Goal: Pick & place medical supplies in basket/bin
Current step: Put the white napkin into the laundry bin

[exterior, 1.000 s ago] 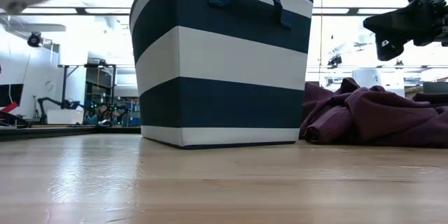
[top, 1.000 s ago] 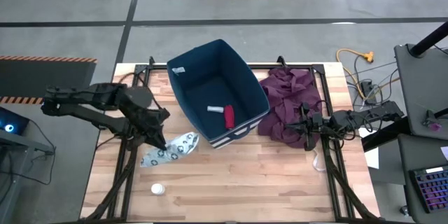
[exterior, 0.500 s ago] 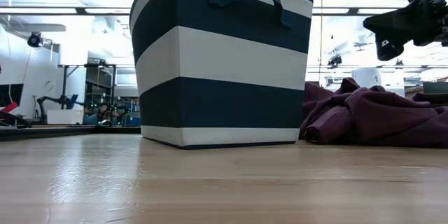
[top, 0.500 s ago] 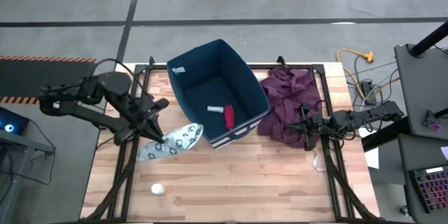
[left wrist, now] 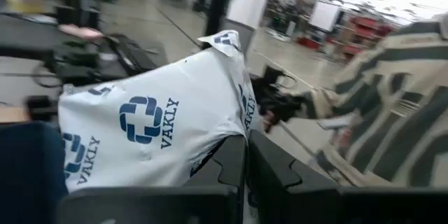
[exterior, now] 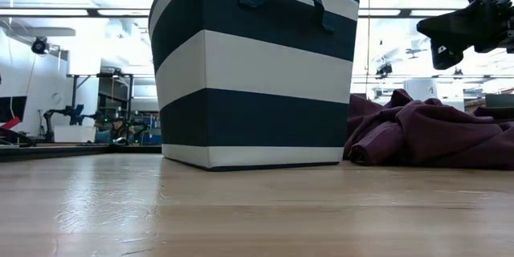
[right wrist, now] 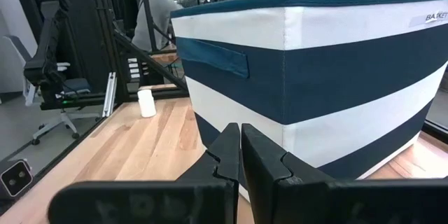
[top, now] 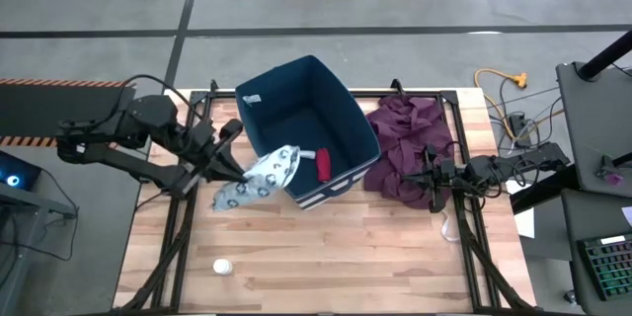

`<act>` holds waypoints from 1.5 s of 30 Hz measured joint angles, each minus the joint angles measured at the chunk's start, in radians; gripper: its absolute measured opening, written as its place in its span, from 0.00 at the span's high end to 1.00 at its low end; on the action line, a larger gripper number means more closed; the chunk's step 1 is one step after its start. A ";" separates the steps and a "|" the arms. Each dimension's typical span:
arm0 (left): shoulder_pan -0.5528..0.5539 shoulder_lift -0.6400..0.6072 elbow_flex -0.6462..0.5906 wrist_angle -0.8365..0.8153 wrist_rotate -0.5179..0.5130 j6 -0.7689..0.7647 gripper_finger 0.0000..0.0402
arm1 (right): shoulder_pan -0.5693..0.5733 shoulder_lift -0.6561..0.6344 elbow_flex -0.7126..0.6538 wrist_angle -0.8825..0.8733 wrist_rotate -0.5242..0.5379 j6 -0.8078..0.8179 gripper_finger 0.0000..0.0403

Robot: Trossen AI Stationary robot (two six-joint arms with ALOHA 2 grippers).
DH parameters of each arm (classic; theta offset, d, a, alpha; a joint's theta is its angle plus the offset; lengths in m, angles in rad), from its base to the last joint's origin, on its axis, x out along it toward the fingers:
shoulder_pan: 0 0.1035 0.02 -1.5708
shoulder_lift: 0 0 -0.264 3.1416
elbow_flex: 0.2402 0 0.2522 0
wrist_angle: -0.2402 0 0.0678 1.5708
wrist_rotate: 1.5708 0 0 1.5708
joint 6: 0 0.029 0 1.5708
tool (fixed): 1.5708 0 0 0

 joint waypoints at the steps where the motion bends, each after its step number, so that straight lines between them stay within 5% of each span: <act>1: 0.000 0.004 0.000 0.008 -0.022 0.006 1.00 | 0.000 0.000 0.000 0.000 0.000 0.000 0.98; 12: 0.030 0.038 -0.001 0.135 -0.207 0.127 1.00 | 0.000 0.002 0.000 0.000 0.000 -0.001 0.98; 30: 0.116 0.219 -0.001 0.363 -0.263 0.162 1.00 | 0.000 0.002 0.000 0.000 -0.001 -0.005 0.98; 45: 0.177 0.288 -0.001 0.377 -0.462 0.264 1.00 | 0.000 0.003 0.000 -0.001 -0.001 0.007 0.98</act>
